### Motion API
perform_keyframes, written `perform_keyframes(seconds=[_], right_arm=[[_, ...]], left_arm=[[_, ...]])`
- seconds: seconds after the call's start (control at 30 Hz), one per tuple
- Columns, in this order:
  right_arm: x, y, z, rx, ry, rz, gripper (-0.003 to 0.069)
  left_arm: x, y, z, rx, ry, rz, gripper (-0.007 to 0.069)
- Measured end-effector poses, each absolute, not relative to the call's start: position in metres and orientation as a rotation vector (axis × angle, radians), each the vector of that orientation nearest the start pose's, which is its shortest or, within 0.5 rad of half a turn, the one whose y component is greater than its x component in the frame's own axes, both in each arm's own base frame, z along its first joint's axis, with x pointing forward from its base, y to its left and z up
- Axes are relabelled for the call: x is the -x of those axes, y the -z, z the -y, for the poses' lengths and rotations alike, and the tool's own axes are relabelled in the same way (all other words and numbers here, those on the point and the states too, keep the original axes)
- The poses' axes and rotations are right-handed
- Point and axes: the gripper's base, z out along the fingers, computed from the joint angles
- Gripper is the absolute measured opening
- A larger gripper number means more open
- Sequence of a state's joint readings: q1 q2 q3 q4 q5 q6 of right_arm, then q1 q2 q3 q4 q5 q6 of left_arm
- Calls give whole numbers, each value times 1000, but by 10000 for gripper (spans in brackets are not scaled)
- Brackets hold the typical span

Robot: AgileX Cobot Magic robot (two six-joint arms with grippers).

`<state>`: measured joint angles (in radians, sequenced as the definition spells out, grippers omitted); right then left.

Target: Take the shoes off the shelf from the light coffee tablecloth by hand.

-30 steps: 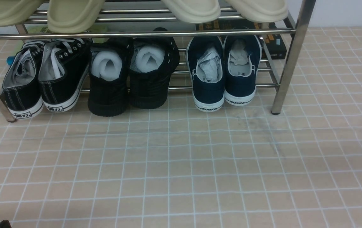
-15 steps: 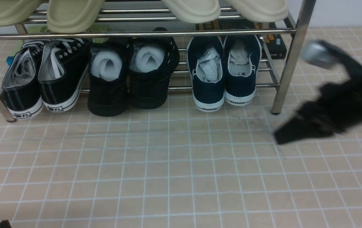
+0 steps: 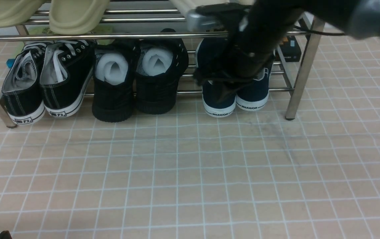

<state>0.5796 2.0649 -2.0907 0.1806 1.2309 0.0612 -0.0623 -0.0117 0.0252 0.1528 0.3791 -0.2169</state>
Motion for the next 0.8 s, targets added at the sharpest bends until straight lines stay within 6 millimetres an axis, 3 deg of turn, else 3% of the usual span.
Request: perform_keyframes(seconds=[0.13, 0.3, 0.53, 0.8], right_arm=[[-385, -322, -273, 629, -378, -2621, 59], [-400, -320, -273, 527, -286, -2582, 165], [-417, -300, -277, 492, -227, -2536, 328], [-431, -275, -286, 493, -235, -2504, 349]], left_arm=[[-53, -172, -2, 50, 42, -1871, 241], [-53, -172, -2, 50, 42, -1871, 241], [-53, -172, -2, 50, 42, -1871, 241], [-53, -172, -2, 50, 41, -1871, 241]])
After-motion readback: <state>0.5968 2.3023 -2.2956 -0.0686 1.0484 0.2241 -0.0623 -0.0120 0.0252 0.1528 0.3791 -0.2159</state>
